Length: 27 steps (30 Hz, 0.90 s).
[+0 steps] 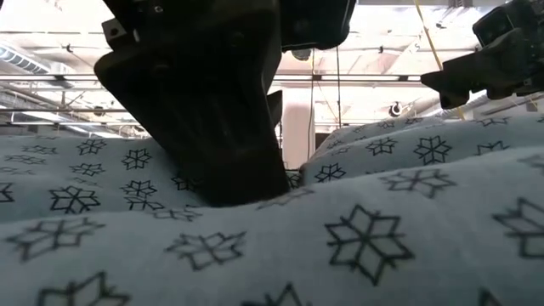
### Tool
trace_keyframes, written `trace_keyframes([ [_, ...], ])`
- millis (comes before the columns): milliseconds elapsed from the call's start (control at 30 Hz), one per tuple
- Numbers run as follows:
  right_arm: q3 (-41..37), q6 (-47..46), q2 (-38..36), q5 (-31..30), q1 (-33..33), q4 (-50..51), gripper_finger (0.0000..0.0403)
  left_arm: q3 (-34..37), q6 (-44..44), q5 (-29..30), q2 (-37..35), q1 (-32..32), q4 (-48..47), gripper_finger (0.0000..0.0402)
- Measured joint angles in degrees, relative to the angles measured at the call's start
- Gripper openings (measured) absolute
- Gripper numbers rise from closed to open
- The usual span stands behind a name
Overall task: Pick & place medical supplies in basket/bin
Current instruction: Put the patient gown into the mesh basket
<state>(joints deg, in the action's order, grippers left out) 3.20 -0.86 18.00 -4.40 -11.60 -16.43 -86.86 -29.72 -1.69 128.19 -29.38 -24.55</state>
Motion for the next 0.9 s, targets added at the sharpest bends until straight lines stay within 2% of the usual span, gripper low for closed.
trace_keyframes([
  [300, 0.0, 0.0, 0.0, 0.02, 0.0, 0.11, 0.0169, 0.89, 4.06, 8.77, -9.14, 1.87, -5.71, 0.0057],
  [667, 0.0, 0.0, 0.07, 0.02, -0.01, 0.38, 0.0169, 0.56, 9.07, 14.97, -20.67, 0.91, 2.11, 0.0057],
  [900, 0.0, 0.0, 0.09, 0.02, 0.01, 0.38, 0.0169, 0.46, 20.36, 19.06, -29.19, -0.01, 8.41, 0.0057],
])
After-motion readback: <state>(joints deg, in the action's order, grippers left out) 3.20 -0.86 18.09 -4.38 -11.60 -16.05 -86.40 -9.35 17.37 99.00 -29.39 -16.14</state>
